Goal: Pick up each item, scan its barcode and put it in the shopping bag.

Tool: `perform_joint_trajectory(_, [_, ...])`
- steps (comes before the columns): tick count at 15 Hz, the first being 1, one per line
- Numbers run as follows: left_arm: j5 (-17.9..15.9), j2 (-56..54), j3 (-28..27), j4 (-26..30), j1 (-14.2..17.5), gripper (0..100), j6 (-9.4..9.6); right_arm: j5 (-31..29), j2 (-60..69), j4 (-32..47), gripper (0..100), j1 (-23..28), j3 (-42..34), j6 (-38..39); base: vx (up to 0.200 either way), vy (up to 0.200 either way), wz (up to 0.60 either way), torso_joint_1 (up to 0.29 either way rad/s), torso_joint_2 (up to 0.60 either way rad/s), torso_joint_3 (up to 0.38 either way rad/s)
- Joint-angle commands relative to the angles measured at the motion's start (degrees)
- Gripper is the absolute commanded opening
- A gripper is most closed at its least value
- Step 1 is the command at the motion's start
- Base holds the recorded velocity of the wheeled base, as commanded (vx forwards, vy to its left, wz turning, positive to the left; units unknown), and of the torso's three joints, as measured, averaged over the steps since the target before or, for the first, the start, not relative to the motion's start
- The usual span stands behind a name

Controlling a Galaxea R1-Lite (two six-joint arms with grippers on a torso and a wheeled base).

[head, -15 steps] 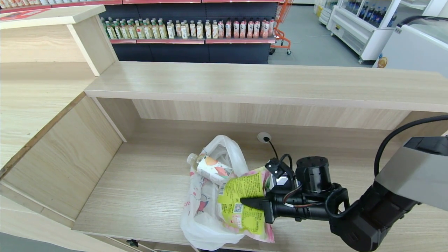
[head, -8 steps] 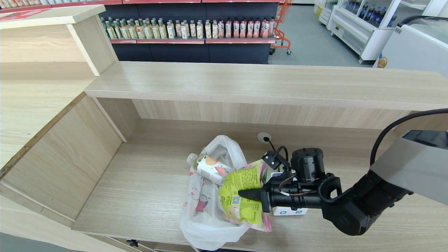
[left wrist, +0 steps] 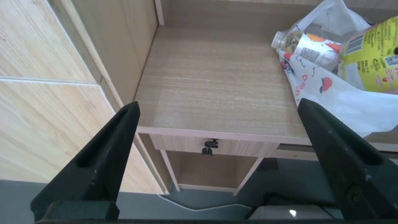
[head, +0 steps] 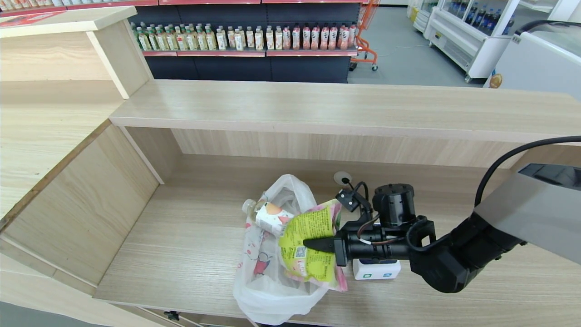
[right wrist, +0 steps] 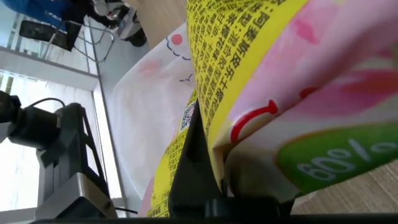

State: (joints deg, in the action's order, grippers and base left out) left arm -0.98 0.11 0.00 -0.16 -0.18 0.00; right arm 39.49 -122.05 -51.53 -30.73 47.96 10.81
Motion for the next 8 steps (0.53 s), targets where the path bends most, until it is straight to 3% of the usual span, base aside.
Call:
perform_joint_trajectory(1, [0.0, 0.0, 0.0, 0.0, 0.0, 100, 0.0, 0.1, -0.6, 0.0, 100, 0.0, 0.4, -0.1, 0.0, 0.0, 0.0, 0.0, 0.0, 0.0])
perform_joint_trajectory(5, [0.0, 0.0, 0.0, 0.0, 0.0, 100, 0.0, 0.1, 0.2, -0.2, 100, 0.1, 1.6, 0.8, 0.0, 0.0, 0.0, 0.0, 0.0, 0.0])
perform_joint_trajectory(8, [0.0, 0.0, 0.0, 0.0, 0.0, 100, 0.0, 0.1, 3.5, -0.5, 100, 0.7, 4.9, 6.1, 0.0, 0.0, 0.0, 0.0, 0.0, 0.0])
